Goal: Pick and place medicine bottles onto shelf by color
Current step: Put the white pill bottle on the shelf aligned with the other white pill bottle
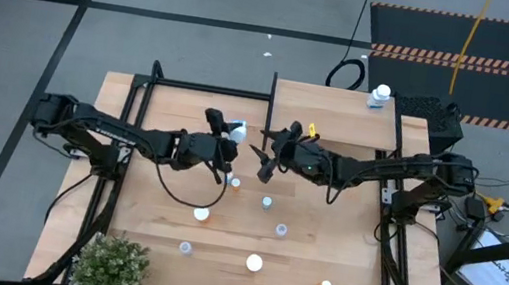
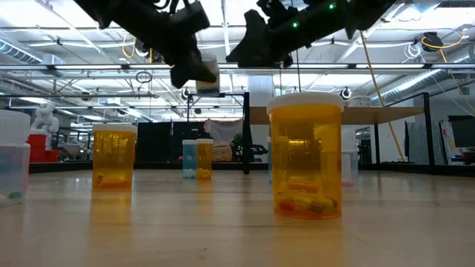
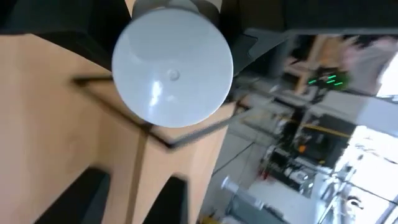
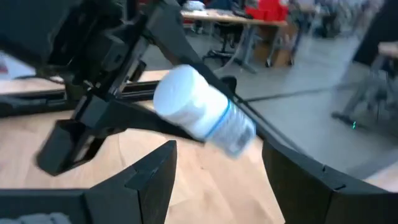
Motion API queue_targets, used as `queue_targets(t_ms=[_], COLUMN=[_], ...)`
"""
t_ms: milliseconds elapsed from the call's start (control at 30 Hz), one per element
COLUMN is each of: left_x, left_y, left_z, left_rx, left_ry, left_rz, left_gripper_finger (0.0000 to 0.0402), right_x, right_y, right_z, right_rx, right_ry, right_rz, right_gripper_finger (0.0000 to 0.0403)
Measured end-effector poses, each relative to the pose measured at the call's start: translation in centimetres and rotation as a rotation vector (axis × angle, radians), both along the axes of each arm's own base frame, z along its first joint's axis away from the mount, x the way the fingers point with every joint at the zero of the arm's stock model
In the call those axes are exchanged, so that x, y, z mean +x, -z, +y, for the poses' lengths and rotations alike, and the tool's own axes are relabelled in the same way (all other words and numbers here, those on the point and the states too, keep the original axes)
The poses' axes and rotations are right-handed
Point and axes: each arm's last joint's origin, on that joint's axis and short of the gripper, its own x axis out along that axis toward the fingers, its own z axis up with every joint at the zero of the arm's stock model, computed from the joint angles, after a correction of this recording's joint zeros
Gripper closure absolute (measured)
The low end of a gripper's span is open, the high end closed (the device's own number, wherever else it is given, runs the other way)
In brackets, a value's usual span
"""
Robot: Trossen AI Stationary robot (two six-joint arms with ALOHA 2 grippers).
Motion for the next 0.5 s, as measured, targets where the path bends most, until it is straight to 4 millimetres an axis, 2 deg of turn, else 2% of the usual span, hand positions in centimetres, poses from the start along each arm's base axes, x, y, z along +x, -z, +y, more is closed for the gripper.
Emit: queue_targets(t_ms=[167, 300, 500], left_x=[0.2, 0.2, 1.4], left_y=[0.0, 0.0, 1.5], left_z=[-0.3, -0.2, 0.0], left_rx=[-0.126, -0.191, -0.271], left_ry=[0.053, 0.063, 0.115], left_rz=[-0.085, -0.123, -0.136], left_gripper_finger=[0.0222, 0.0222, 0.0222], right_x=[0.0, -0.1, -0.1], right_y=[-0.2, -0.2, -0.1], right_z=[0.4, 0.4, 0.6], right_rx=[-0.146, -0.188, -0.254], right_ry=[-0.082, -0.091, -0.115], right_rz=[0.071, 0.087, 0.138], right_gripper_finger=[0.0172, 0.0172, 0.0158])
